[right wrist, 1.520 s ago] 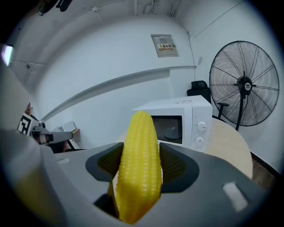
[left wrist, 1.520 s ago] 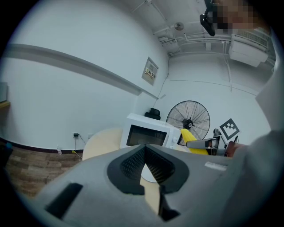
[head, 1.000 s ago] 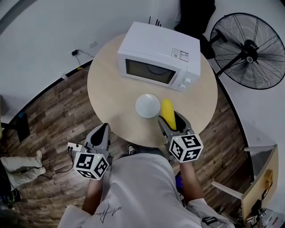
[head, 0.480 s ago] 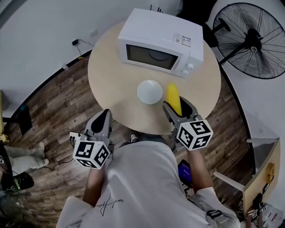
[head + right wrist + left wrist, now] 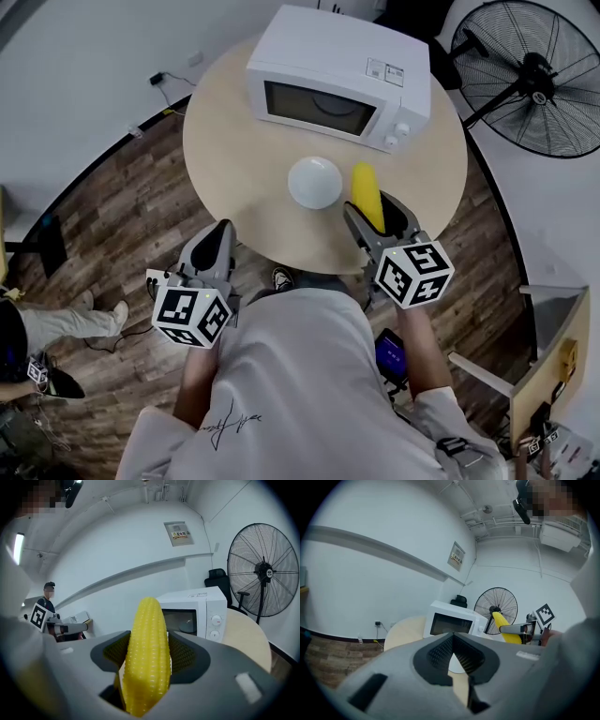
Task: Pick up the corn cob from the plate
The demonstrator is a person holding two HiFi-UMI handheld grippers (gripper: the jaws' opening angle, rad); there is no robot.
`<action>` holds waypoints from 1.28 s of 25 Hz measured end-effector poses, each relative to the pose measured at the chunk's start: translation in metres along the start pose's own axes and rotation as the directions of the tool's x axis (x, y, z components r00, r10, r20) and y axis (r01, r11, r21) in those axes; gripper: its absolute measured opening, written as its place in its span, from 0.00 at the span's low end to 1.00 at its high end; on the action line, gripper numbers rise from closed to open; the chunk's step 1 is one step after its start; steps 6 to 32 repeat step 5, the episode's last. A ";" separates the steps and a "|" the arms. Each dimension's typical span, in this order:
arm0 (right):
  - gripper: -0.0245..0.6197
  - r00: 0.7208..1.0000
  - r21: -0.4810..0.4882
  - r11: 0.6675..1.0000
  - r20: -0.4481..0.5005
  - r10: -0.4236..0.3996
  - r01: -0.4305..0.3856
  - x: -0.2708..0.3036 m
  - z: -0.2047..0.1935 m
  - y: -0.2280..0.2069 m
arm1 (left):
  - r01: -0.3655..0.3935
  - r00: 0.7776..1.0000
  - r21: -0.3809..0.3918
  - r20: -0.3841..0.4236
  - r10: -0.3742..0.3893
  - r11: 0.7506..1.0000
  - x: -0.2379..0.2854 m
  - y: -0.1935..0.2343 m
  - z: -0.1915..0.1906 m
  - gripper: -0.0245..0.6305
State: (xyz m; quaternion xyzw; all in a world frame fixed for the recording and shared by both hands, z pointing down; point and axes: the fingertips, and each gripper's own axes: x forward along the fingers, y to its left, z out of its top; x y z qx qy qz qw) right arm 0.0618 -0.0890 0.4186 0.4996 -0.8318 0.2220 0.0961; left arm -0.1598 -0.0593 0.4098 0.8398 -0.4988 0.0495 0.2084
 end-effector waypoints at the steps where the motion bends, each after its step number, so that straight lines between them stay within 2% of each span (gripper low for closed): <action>1: 0.45 1.000 0.002 1.000 0.000 0.000 0.000 0.001 0.000 0.000 | 0.001 1.000 0.000 0.000 -0.001 1.000 0.001 0.001 0.000 0.02; 32: 0.45 1.000 0.016 1.000 -0.002 0.002 -0.002 0.004 0.000 -0.002 | 0.004 1.000 -0.001 -0.004 -0.004 1.000 0.004 0.002 0.000 0.02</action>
